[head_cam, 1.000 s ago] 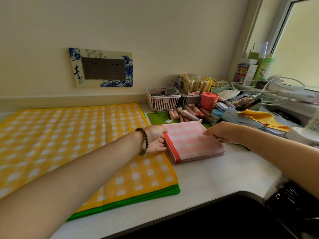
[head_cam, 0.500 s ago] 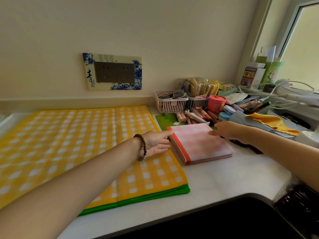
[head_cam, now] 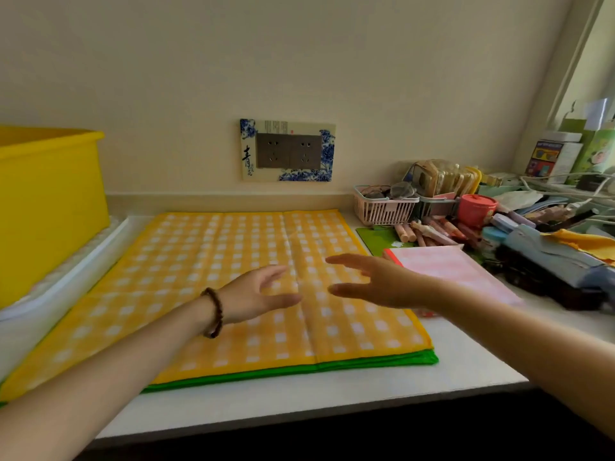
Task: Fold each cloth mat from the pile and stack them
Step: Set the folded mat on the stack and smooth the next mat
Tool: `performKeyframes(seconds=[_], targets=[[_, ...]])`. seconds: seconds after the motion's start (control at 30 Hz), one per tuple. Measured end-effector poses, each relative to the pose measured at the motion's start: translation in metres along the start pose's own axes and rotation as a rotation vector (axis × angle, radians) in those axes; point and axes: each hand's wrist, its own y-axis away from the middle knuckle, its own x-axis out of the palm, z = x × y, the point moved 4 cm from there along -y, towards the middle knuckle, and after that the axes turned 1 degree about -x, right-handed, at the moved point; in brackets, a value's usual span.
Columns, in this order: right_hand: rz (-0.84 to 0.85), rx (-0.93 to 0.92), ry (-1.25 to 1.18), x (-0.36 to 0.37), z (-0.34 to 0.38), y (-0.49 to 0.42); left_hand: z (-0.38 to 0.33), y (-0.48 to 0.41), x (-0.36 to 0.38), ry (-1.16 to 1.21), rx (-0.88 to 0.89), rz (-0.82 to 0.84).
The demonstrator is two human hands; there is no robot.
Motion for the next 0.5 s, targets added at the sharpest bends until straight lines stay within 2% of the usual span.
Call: performKeyframes(seconds=[0.13,0.27,0.5], targets=[[0.125,-0.107,-0.045,0.059,0.03,-0.001,0.033,0.04,-0.015,-0.274,-0.018,0.057],[0.178,-0.182,-0.07,0.09,0.05,-0.001,0.064,0.072,-0.029,-0.555,0.001,0.129],[0.117,-0.194,-0.025,0.11,0.058,0.004,0.089,0.095,-0.043,-0.577,0.088,0.152]])
